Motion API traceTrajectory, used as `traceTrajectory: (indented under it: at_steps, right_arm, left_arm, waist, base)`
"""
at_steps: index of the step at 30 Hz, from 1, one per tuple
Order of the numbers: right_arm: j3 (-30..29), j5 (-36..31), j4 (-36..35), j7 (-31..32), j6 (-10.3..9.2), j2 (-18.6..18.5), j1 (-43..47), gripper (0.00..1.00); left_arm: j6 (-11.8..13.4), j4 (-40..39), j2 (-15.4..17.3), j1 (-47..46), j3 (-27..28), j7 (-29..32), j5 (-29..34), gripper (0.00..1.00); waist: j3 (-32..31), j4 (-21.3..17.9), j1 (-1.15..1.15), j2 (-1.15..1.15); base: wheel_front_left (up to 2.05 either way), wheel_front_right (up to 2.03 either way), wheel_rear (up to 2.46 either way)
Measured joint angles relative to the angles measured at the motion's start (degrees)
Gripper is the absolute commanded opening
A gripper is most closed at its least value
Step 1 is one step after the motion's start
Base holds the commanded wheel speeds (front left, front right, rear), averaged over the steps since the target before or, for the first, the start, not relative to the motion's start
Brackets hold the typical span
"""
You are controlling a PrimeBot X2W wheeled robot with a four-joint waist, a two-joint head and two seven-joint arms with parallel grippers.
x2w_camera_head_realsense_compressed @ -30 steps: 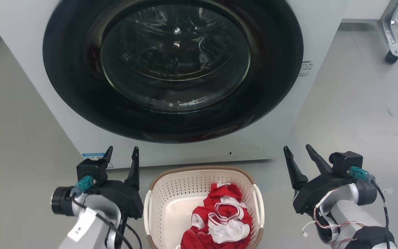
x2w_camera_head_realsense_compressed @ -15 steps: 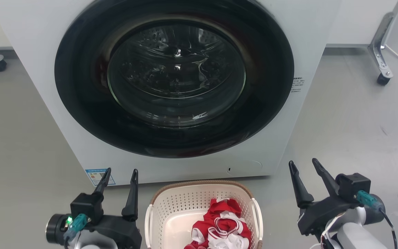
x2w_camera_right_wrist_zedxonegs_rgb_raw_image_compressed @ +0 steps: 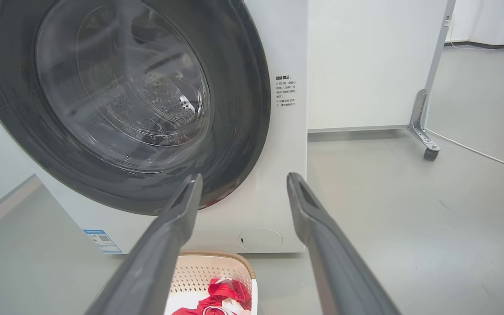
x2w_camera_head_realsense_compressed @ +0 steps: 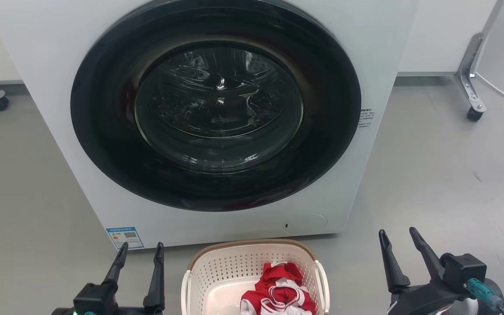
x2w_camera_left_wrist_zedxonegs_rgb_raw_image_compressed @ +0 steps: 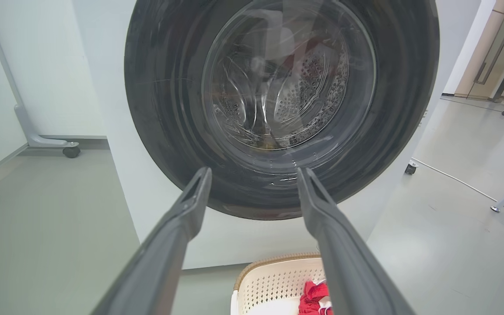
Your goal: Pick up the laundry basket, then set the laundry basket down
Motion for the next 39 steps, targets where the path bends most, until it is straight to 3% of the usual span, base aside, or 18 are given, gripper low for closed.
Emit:
traceTrajectory:
  at_steps: [21,38,39]
  right_arm:
    - [-4.2,-4.8,-8.0,-0.2,-0.92,0.0,5.9,1.00]
    - [-5.4,-7.3,-9.9,-0.2,-0.98,0.8,6.6,1.00]
    - [-5.4,-7.4,-9.9,-0.2,-0.98,0.8,6.6,0.00]
  left_arm:
    - [0.0,-4.8,-3.9,6.2,5.6,0.9,4.4,1.00]
    - [0.0,-7.4,-4.5,6.2,6.6,3.7,6.0,1.00]
    - [0.0,-7.6,-4.5,6.2,6.5,4.0,6.0,0.00]
  waist:
    - [-0.3,-0.3,0.00,0.00]
    - [0.1,-0.4,0.00,0.00]
    - [0.1,-0.4,0.01,0.00]
  base:
    - [0.00,0.00,0.00]
    - [0.00,0.00,0.00]
    - [0.00,0.00,0.00]
